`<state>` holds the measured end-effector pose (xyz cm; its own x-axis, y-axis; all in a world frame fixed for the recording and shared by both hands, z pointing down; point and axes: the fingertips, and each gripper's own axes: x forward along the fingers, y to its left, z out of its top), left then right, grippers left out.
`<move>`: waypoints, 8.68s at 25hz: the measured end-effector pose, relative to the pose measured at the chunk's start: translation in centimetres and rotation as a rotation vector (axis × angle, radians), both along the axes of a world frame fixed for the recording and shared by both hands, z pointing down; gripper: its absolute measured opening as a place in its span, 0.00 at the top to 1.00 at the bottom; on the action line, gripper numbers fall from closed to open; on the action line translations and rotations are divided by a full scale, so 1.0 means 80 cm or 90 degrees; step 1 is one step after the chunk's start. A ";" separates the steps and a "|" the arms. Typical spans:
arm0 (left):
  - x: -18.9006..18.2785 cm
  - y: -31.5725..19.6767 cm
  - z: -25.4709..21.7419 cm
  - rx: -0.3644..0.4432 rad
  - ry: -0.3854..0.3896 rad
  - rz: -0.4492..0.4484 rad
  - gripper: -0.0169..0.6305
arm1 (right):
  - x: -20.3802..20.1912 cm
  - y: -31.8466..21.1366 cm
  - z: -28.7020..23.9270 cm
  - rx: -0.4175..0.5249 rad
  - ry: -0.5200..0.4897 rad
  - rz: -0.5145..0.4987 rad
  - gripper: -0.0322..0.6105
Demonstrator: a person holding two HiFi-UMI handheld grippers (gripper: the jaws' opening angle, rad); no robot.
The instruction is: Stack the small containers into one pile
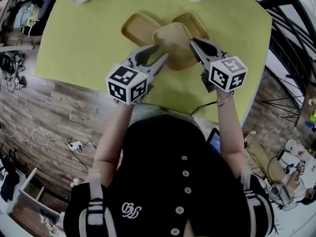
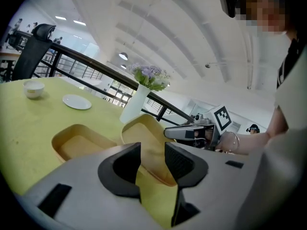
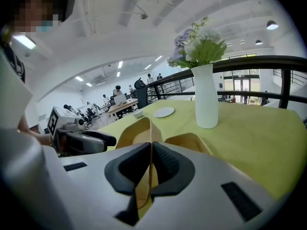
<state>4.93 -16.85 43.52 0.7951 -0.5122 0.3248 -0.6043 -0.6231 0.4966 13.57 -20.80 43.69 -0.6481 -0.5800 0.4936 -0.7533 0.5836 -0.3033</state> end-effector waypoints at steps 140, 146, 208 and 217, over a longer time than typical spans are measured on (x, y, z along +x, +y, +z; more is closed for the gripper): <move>-0.141 -0.062 0.040 -0.079 0.063 -0.031 0.74 | -0.148 -0.090 0.121 -0.098 0.423 -0.148 0.87; -0.130 -0.053 0.041 -0.086 0.060 -0.012 0.74 | -0.142 -0.078 0.116 -0.104 0.394 -0.129 0.88; 0.052 0.041 -0.037 0.009 0.062 0.066 0.76 | 0.080 -0.034 -0.038 -0.047 0.123 0.018 0.90; 0.050 0.037 -0.021 -0.015 0.060 0.048 0.76 | 0.095 -0.049 -0.003 -0.088 0.128 0.001 0.90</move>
